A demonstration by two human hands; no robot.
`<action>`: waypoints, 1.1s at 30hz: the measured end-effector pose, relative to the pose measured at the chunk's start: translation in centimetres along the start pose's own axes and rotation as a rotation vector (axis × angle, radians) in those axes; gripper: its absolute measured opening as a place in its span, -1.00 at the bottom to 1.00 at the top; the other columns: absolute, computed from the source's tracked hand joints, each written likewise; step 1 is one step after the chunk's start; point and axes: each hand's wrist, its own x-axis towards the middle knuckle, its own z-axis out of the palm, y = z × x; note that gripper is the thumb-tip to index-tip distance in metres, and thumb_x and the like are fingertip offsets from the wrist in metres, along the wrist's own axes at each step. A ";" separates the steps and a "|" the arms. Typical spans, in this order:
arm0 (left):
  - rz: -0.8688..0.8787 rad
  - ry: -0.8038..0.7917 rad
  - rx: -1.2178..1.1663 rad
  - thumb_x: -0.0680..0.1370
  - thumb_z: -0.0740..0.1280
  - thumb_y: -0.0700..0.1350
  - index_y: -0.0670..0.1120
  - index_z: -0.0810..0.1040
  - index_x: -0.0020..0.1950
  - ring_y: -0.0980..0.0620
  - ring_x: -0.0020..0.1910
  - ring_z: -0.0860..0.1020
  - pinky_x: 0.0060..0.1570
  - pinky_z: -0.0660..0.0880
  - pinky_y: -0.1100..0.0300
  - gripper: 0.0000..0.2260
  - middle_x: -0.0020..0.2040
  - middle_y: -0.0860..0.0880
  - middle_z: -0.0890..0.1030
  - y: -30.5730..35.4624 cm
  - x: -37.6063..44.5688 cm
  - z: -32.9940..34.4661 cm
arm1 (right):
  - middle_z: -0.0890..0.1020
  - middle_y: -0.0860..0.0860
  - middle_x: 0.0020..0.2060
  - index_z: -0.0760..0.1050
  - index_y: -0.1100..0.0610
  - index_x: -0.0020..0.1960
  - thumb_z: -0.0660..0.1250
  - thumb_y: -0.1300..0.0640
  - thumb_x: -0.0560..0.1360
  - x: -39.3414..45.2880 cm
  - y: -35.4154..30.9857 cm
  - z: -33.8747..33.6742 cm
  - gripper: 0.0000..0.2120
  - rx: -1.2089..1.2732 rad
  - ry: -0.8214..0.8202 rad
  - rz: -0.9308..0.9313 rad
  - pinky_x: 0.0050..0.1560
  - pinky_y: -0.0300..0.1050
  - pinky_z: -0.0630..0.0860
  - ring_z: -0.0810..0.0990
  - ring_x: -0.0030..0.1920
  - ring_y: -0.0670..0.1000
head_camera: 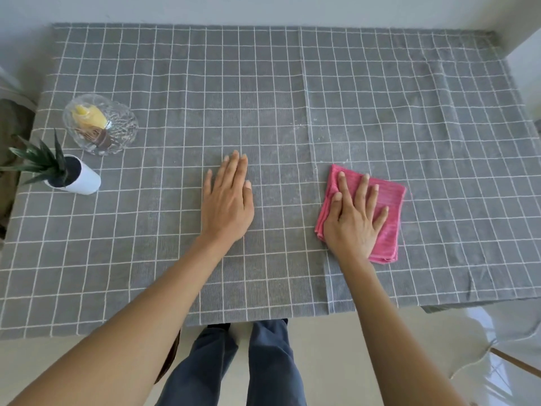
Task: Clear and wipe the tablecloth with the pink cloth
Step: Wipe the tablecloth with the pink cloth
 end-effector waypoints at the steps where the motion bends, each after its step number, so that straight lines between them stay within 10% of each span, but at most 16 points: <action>1: -0.003 -0.006 0.000 0.67 -0.05 -0.07 -0.07 0.01 0.57 0.06 0.56 -0.05 0.50 -0.18 0.01 -0.55 0.58 0.00 0.01 -0.1 1.0 0.0 | -0.15 -0.08 0.56 -0.08 -0.29 0.52 -0.21 -0.15 0.64 -0.2 -0.8 0.3 -0.56 -0.005 -0.015 -0.028 0.48 0.17 -0.34 -0.25 0.55 0.01; 9: 0.007 -0.044 0.077 0.67 -0.14 -0.02 -0.01 -0.13 0.57 0.08 0.55 -0.16 0.52 -0.17 -0.04 -0.54 0.58 0.03 -0.12 -1.8 3.6 0.5 | -0.06 -0.15 0.54 -0.08 -0.21 0.54 -0.20 -0.10 0.66 -1.6 -5.6 2.6 -0.56 -0.071 -0.111 -0.483 0.51 0.13 -0.28 -0.17 0.55 -0.04; 18: -0.007 -0.031 0.117 0.66 -0.17 -0.01 -0.01 -0.16 0.56 0.08 0.55 -0.17 0.52 -0.16 -0.05 -0.53 0.58 0.04 -0.14 -1.9 3.5 0.8 | -0.01 -0.17 0.55 0.00 -0.11 0.56 -0.16 -0.08 0.66 3.0 -0.4 -0.3 -0.54 -0.029 -0.033 -0.178 0.51 0.08 -0.30 -0.16 0.55 -0.06; 26: 0.001 -0.004 0.107 0.65 -0.17 0.00 0.00 -0.12 0.57 0.09 0.55 -0.14 0.50 -0.21 -0.01 -0.53 0.58 0.04 -0.11 -1.9 3.6 1.0 | 0.01 -0.19 0.52 0.02 -0.15 0.54 -0.12 -0.09 0.66 -1.1 -3.8 1.7 -0.56 -0.052 -0.117 -0.492 0.49 0.03 -0.31 -0.15 0.54 -0.07; 33: -0.005 -0.011 0.120 0.66 -0.17 0.00 0.01 -0.16 0.57 0.08 0.55 -0.17 0.51 -0.21 -0.03 -0.53 0.58 0.05 -0.14 -2.1 3.6 1.2 | -0.02 -0.18 0.55 0.00 -0.17 0.55 -0.16 -0.09 0.66 2.4 -0.9 0.2 -0.55 -0.045 -0.049 -0.240 0.51 0.07 -0.30 -0.16 0.55 -0.07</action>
